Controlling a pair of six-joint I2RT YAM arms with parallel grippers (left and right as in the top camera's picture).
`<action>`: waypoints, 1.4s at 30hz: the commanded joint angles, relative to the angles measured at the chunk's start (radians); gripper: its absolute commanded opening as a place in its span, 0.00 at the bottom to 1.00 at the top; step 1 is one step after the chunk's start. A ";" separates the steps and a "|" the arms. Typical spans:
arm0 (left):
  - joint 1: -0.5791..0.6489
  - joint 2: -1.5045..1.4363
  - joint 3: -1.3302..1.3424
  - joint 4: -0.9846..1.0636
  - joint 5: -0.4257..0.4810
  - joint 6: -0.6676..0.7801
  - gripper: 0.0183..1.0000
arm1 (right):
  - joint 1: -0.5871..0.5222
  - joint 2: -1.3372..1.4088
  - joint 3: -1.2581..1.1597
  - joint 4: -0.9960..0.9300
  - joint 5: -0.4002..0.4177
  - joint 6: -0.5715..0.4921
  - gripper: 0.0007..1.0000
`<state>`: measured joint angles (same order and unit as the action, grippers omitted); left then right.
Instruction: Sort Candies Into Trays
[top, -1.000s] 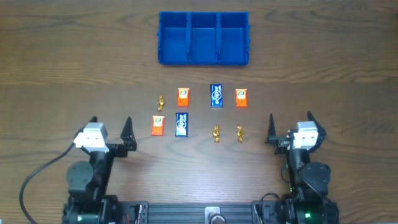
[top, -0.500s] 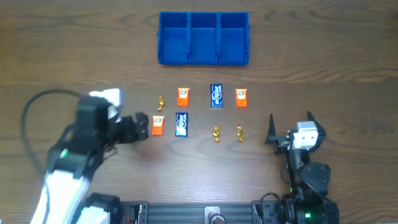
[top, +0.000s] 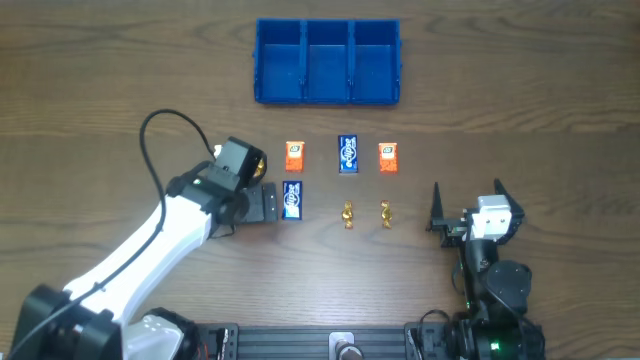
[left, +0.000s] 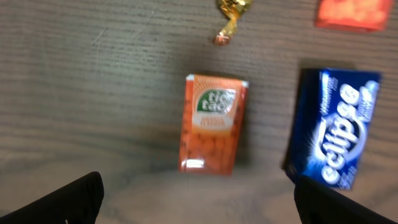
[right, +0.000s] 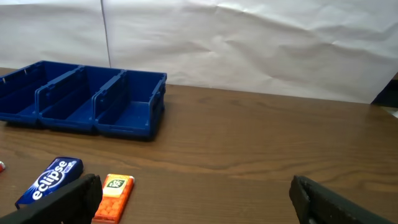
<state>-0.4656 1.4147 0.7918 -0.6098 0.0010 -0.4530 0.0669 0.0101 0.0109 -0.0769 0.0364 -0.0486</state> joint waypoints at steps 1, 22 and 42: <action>0.000 0.094 0.025 0.038 -0.031 -0.019 0.98 | 0.002 -0.007 -0.003 -0.003 -0.005 -0.012 1.00; -0.009 0.235 0.025 0.133 -0.034 -0.015 0.66 | 0.002 -0.007 -0.003 -0.003 -0.005 -0.012 1.00; -0.053 0.122 0.174 0.057 -0.074 -0.075 0.31 | 0.002 -0.007 -0.003 -0.003 -0.005 -0.012 1.00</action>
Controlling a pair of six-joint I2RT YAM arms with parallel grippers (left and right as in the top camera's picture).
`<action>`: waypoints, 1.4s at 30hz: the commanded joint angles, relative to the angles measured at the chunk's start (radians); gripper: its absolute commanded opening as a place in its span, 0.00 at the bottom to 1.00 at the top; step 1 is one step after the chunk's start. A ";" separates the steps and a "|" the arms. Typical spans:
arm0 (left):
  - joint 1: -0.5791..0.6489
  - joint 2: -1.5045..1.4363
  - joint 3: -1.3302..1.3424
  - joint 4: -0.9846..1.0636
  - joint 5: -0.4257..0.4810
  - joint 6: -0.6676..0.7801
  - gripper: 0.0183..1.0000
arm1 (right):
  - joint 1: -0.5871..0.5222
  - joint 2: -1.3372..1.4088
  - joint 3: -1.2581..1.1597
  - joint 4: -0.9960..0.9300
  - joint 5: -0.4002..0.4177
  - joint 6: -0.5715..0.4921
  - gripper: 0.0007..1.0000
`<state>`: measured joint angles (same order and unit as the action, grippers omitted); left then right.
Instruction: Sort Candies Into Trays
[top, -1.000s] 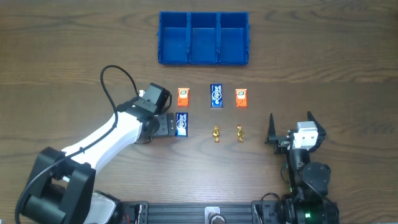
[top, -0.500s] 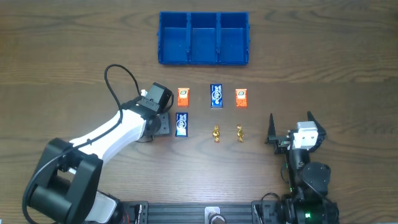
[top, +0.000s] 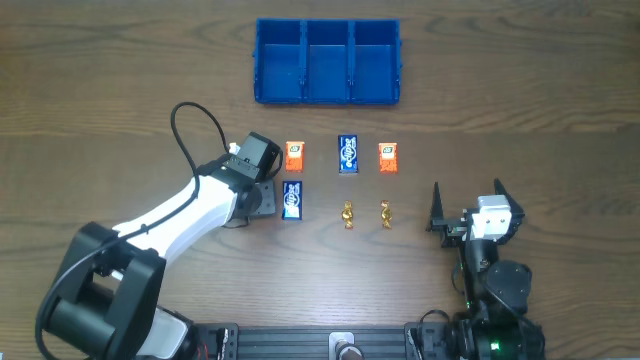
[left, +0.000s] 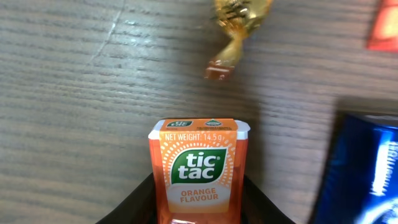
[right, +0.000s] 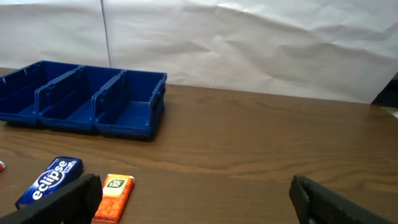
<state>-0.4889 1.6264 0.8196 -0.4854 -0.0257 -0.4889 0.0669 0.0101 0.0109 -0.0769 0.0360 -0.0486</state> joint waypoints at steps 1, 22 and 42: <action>-0.033 -0.101 0.184 -0.091 -0.063 -0.040 0.31 | 0.002 -0.007 -0.003 -0.003 -0.005 -0.012 1.00; 0.093 0.630 1.520 -0.536 -0.100 0.120 0.30 | 0.002 -0.007 -0.003 -0.003 -0.005 -0.012 1.00; 0.137 0.783 1.556 -0.504 -0.035 0.187 0.50 | 0.002 -0.007 -0.003 -0.003 -0.005 -0.012 1.00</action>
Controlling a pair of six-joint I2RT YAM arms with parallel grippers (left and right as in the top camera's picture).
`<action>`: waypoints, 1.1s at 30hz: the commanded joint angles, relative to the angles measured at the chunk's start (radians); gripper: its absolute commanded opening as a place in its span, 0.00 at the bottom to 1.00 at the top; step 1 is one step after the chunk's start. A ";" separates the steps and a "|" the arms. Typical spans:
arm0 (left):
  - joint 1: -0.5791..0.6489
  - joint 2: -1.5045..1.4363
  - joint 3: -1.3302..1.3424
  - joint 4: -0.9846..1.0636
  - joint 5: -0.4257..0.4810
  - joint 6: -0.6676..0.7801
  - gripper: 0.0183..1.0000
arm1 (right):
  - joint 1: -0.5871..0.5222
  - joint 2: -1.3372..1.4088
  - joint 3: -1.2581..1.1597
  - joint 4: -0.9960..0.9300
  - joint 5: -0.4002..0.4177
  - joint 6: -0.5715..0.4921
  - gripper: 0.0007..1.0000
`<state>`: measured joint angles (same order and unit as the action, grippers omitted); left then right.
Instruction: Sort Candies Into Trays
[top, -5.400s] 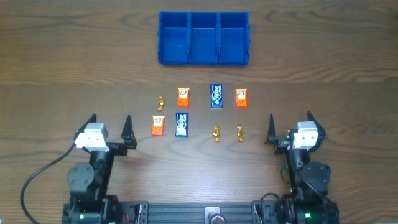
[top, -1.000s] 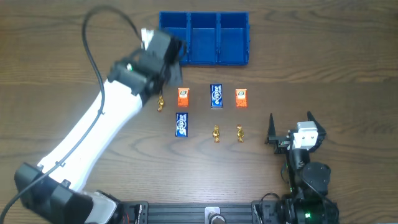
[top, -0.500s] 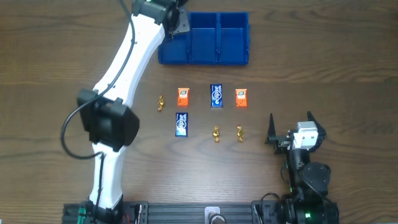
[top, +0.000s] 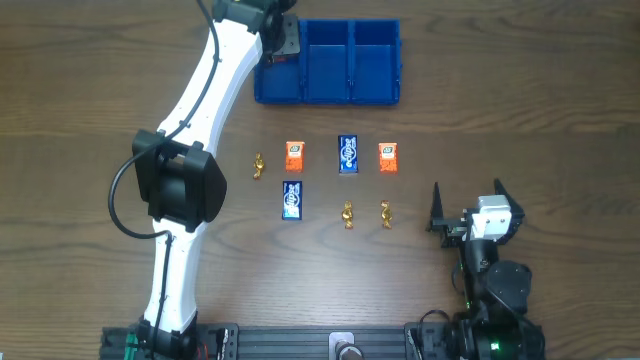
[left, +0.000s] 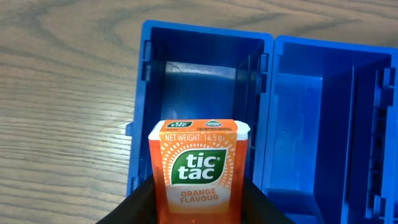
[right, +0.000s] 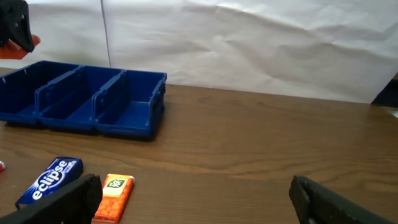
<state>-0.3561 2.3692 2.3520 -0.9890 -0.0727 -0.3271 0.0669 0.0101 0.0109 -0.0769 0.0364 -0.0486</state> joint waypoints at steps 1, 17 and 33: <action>0.005 0.042 0.024 0.000 0.005 0.024 0.63 | 0.002 -0.007 -0.003 -0.003 -0.005 -0.012 1.00; -0.123 -0.387 -0.561 0.096 -0.003 -0.134 0.93 | 0.002 -0.007 -0.003 -0.003 -0.005 -0.012 1.00; -0.189 -0.328 -0.922 0.275 0.052 -0.185 0.89 | 0.002 -0.007 -0.003 -0.003 -0.005 -0.012 1.00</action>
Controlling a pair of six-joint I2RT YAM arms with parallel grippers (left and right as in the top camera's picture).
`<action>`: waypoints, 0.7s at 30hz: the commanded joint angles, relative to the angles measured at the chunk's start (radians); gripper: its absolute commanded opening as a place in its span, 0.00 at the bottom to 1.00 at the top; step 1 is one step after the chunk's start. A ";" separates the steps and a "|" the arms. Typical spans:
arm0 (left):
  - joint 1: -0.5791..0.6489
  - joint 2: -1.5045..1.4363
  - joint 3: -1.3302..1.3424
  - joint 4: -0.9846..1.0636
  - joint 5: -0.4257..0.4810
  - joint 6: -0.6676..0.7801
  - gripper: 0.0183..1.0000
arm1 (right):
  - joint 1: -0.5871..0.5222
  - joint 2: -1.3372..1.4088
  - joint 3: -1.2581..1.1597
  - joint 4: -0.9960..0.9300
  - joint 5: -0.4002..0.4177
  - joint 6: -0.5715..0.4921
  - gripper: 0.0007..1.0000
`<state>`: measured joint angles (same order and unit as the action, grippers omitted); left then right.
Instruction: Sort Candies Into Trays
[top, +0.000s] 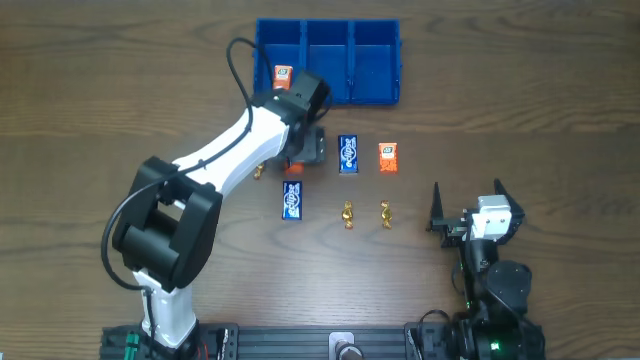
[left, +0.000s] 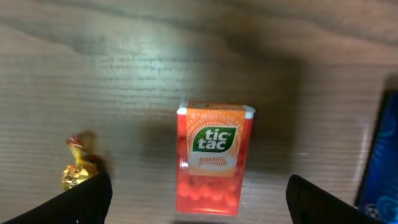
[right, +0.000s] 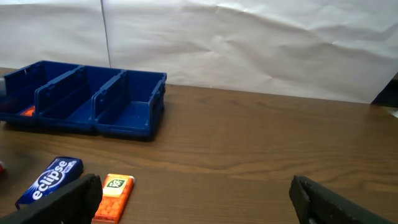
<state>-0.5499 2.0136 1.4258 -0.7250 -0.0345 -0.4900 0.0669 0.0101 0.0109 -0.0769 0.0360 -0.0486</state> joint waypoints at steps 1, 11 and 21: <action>0.004 0.036 0.004 0.013 0.020 -0.022 0.88 | 0.002 -0.007 -0.003 -0.003 -0.005 -0.012 1.00; 0.003 0.082 0.003 0.034 0.036 -0.023 0.77 | 0.002 -0.007 -0.003 -0.003 -0.005 -0.012 1.00; -0.003 0.090 0.004 0.058 0.049 -0.024 0.31 | 0.002 -0.007 -0.003 -0.003 -0.005 -0.012 1.00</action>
<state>-0.5518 2.0815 1.4246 -0.6716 0.0025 -0.5060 0.0669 0.0101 0.0109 -0.0769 0.0364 -0.0486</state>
